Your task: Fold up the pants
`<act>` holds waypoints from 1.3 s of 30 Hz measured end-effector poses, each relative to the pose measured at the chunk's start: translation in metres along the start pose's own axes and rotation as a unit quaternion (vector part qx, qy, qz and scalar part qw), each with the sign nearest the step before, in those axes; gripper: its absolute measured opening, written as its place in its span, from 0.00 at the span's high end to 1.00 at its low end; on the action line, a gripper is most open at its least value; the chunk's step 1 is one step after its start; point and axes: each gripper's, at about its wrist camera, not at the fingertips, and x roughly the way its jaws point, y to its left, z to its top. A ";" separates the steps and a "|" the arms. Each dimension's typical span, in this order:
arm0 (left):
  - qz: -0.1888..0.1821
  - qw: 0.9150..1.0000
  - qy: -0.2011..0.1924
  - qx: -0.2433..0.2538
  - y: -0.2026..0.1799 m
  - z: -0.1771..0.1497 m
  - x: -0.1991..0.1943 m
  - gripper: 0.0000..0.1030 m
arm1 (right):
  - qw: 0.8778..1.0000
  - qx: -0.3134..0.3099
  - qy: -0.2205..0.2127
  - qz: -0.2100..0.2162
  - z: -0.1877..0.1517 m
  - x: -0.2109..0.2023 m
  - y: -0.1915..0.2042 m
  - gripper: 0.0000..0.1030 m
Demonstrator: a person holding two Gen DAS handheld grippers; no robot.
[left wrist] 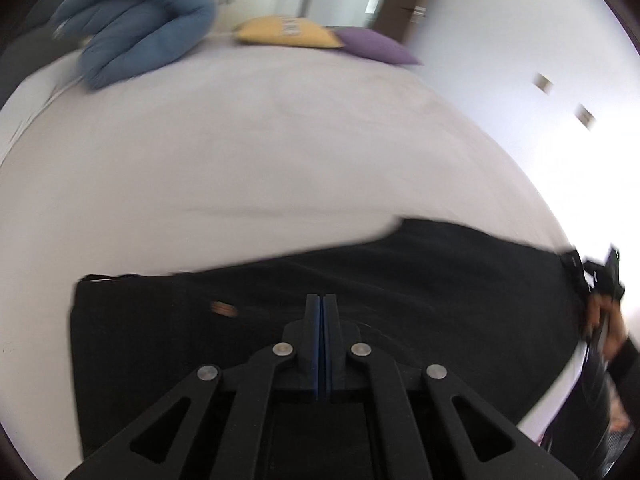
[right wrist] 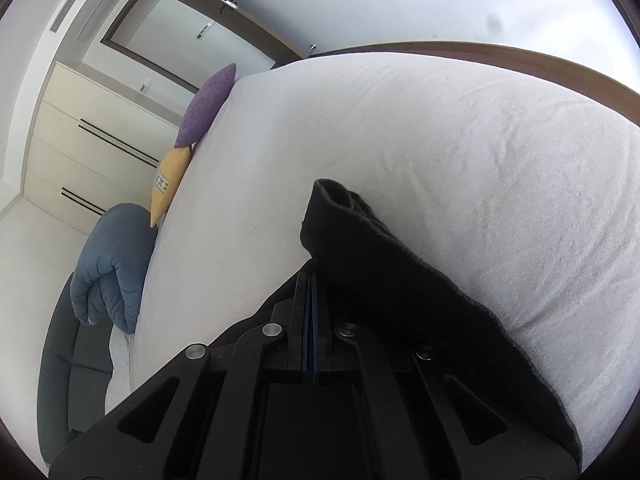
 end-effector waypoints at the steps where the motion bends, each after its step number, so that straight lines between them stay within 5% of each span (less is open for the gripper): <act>1: -0.007 1.000 0.007 0.009 -0.018 -0.010 0.004 0.83 | 1.000 0.006 0.011 0.003 0.000 -0.003 0.005 1.00; 5: 0.010 0.998 0.056 -0.011 -0.025 -0.054 0.042 0.84 | 0.997 -0.017 0.031 0.070 -0.023 -0.030 0.047 0.97; 8: -0.028 0.997 0.033 -0.068 -0.003 -0.070 0.038 0.92 | 0.987 -0.038 0.084 0.129 -0.065 -0.040 0.075 0.97; 13: -0.040 0.996 0.033 -0.075 0.024 -0.076 0.029 0.95 | 0.986 -0.014 0.151 0.075 -0.124 -0.019 0.042 1.00; 15: -0.038 0.995 0.034 -0.080 0.034 -0.079 0.024 0.95 | 0.988 0.025 0.120 0.092 -0.120 -0.028 0.019 1.00; 23: -0.027 0.995 0.023 -0.095 0.032 -0.079 0.031 0.95 | 0.995 0.096 -0.023 0.014 -0.048 -0.098 -0.047 1.00; 24: -0.025 0.995 0.023 -0.095 0.032 -0.079 0.032 0.95 | 0.995 0.082 -0.044 -0.023 -0.040 -0.113 -0.042 1.00; 27: -0.026 0.994 0.024 -0.102 0.031 -0.078 0.033 0.95 | 0.992 0.091 -0.072 -0.046 -0.029 -0.140 -0.042 0.92; 29: -0.027 0.994 0.025 -0.103 0.032 -0.079 0.031 0.95 | 0.992 0.104 -0.065 -0.039 -0.034 -0.150 -0.039 0.72; 31: -0.023 0.994 0.026 -0.100 0.030 -0.078 0.032 0.95 | 0.992 0.113 -0.058 -0.021 -0.048 -0.157 -0.033 0.18; 34: -0.016 0.995 0.029 -0.094 0.030 -0.078 0.032 0.95 | 0.987 0.142 -0.072 0.017 -0.074 -0.162 -0.030 0.14; 39: -0.011 0.995 0.031 -0.092 0.026 -0.077 0.033 0.95 | 0.978 0.196 -0.021 0.061 -0.092 -0.132 -0.020 0.16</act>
